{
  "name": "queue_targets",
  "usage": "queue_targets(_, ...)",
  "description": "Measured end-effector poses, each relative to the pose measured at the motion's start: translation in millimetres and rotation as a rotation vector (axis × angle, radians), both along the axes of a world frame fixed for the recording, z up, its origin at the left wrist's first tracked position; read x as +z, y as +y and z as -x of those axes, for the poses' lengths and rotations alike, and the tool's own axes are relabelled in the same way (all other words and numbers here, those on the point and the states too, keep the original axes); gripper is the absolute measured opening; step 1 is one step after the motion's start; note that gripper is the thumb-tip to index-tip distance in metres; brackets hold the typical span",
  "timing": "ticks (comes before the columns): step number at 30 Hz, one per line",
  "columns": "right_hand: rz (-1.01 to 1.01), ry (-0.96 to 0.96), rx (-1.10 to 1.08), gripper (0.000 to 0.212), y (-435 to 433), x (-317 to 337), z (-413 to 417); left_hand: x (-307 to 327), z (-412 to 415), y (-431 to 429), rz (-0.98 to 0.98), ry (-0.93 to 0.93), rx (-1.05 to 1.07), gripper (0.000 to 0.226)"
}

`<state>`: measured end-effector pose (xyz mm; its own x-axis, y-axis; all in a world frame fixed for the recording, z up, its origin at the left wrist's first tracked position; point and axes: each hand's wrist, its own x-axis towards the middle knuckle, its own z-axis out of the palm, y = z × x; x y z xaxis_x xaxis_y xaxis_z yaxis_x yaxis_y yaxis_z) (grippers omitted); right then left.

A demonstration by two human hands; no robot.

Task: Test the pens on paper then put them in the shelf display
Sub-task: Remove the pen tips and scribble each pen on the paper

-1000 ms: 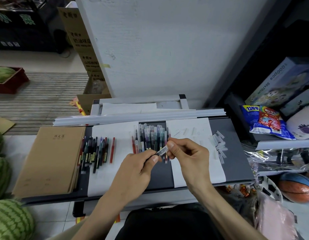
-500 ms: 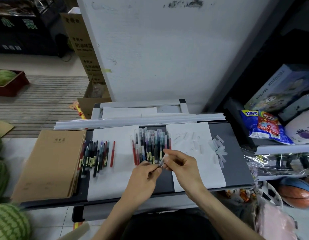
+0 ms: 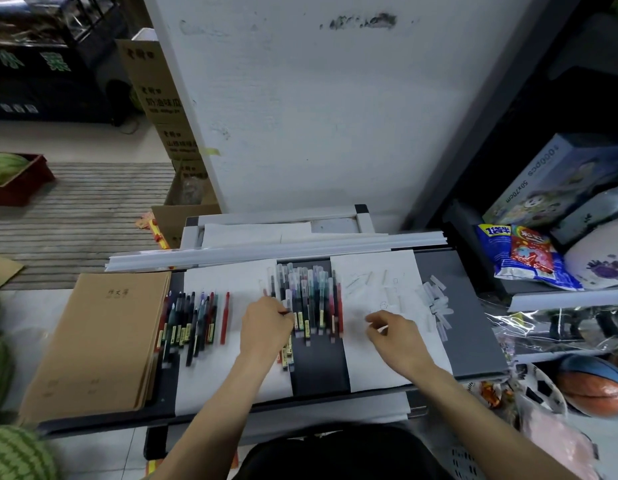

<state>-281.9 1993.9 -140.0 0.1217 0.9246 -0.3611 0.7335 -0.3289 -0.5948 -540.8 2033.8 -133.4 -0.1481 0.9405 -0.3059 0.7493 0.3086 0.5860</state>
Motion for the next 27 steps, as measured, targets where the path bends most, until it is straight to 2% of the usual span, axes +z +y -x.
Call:
queue_targets(4,-0.023,-0.288,-0.024,0.033,13,2,-41,-10,-1,14,0.023,0.03,0.009,0.033)
queue_targets(9,0.057,-0.431,-0.035,0.037,28,-4,-66,-17,0,17,0.034,0.012,0.022,0.029)
queue_targets(14,0.048,-0.409,-0.037,0.031,38,-13,-63,-20,-2,16,0.069,-0.049,0.049,0.032)
queue_targets(20,0.028,-0.411,-0.033,0.038,48,-18,-53,-14,3,17,0.051,-0.017,-0.002,0.037)
queue_targets(23,0.028,-0.407,-0.036,0.036,50,-19,-52,-9,15,14,0.025,-0.006,-0.01,0.024)
queue_targets(27,-0.005,-0.372,-0.039,0.041,44,-16,-45,-8,53,11,-0.028,0.16,-0.022,0.012)
